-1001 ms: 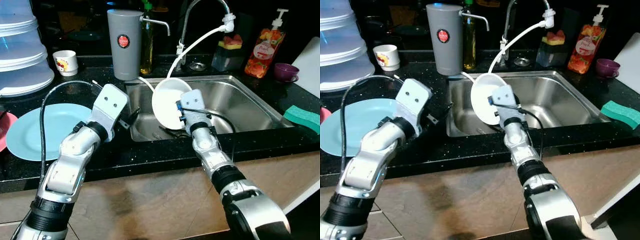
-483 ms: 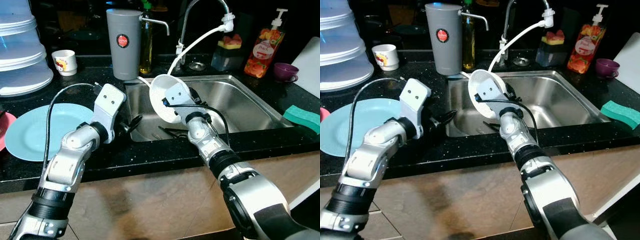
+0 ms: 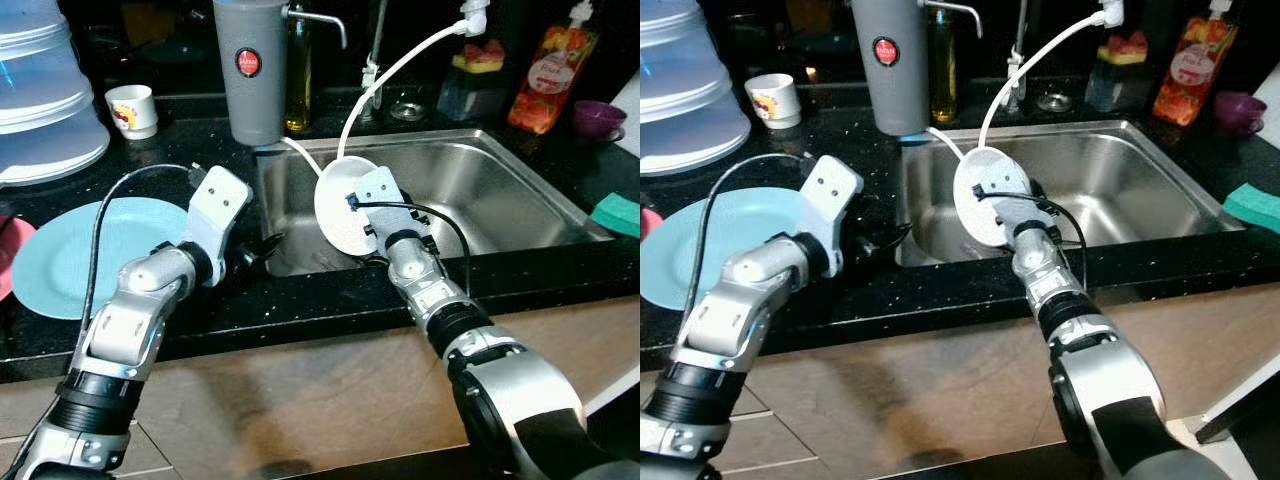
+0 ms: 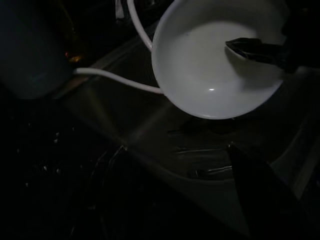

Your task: Kitchen organization

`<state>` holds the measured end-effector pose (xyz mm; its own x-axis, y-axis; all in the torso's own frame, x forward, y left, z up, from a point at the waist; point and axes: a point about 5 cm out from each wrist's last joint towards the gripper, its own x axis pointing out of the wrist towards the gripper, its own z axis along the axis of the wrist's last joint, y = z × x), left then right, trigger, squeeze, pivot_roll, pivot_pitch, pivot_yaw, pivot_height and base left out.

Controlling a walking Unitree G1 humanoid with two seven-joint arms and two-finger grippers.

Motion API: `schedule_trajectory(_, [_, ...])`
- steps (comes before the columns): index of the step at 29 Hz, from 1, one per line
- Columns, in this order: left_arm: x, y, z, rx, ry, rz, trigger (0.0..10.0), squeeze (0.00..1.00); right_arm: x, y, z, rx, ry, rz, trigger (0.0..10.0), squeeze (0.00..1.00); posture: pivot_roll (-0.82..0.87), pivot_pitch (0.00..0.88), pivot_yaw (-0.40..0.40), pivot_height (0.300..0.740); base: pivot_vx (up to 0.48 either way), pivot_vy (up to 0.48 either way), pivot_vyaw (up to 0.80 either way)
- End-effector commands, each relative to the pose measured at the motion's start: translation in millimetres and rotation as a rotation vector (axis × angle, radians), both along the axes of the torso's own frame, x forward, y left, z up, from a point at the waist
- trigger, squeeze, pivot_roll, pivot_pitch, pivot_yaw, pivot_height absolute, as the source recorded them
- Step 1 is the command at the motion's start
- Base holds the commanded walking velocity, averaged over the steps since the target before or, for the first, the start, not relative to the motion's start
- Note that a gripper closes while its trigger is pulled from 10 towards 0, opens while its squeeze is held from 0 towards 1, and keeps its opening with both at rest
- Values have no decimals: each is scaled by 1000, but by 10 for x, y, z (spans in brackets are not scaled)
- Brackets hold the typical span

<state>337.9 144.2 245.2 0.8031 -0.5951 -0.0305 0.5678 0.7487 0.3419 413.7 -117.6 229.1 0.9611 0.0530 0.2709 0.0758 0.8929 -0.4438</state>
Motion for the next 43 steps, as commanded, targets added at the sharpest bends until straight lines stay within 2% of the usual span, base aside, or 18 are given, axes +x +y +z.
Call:
schedule_trajectory(1, [7,-4,27,0,4,-24,10000,0,-40,-50,-264,8,78,-26,10000,0,131,190,78,740,0,0,0])
schedule_trajectory(6, [-9,-90,56,-28,12,-91,10000,0,-48,-40,-277,-12,69,-30,10000,0,127,205,85,740,0,0,0])
schedule_trajectory(13, [-37,-151,50,-76,44,-150,10000,0,-18,8,-108,-124,2,-21,10000,0,125,206,76,740,0,0,0])
schedule_trajectory(18, [-18,-117,28,-55,59,-146,10000,0,-14,110,-6,-237,-55,13,10000,0,124,194,74,740,0,0,0])
schedule_trajectory(19, [-9,-106,24,-49,68,-151,10000,0,-13,148,47,-320,-93,22,10000,71,124,185,75,740,0,0,0])
schedule_trajectory(21, [-4,-104,23,-48,71,-152,10000,0,-12,153,60,-339,-100,22,10000,71,123,183,74,740,0,0,0])
schedule_trajectory(22, [-2,-106,21,-40,75,-160,10000,0,-9,159,65,-353,-98,26,10000,369,121,179,75,740,0,0,0])
schedule_trajectory(23, [0,-109,17,-29,80,-168,10000,0,-7,163,63,-355,-89,34,10000,1000,119,174,74,740,0,0,0])
schedule_trajectory(29, [18,-88,29,-4,75,-165,10000,0,-5,157,88,-361,-105,25,10000,1000,114,159,73,740,0,0,0])
schedule_trajectory(30, [32,-65,71,-10,51,-141,10000,0,-8,140,144,-358,-148,5,10000,0,116,154,70,740,0,0,0])
schedule_trajectory(31, [55,-33,155,-32,-1,-92,10000,0,-17,108,245,-323,-214,-20,10000,0,118,144,64,740,0,0,0])
schedule_trajectory(35, [68,-4,250,-61,-60,-34,10000,0,-28,67,349,-252,-269,-34,10000,0,119,138,59,740,0,0,0])
schedule_trajectory(36, [68,30,326,-55,-119,25,10000,0,-38,30,414,-176,-296,-37,10000,0,120,134,57,740,0,0,0])
schedule_trajectory(37, [68,76,385,14,-185,95,10000,0,-47,-10,469,-89,-314,-33,10000,0,119,131,51,740,0,0,0])
schedule_trajectory(39, [58,216,417,339,-297,256,10000,0,-56,-63,527,71,-305,16,10000,0,114,123,45,740,0,0,0])
schedule_trajectory(40, [58,216,417,339,-297,256,10000,0,-56,-63,527,71,-305,16,10000,0,114,123,45,740,0,0,0])
schedule_trajectory(41, [39,287,392,487,-308,289,10000,0,-58,-72,527,127,-289,46,10000,0,111,121,44,740,0,0,0])
schedule_trajectory(43, [-2,353,369,527,-279,324,10000,0,-65,-77,507,169,-273,80,10000,0,107,118,36,740,0,0,0])
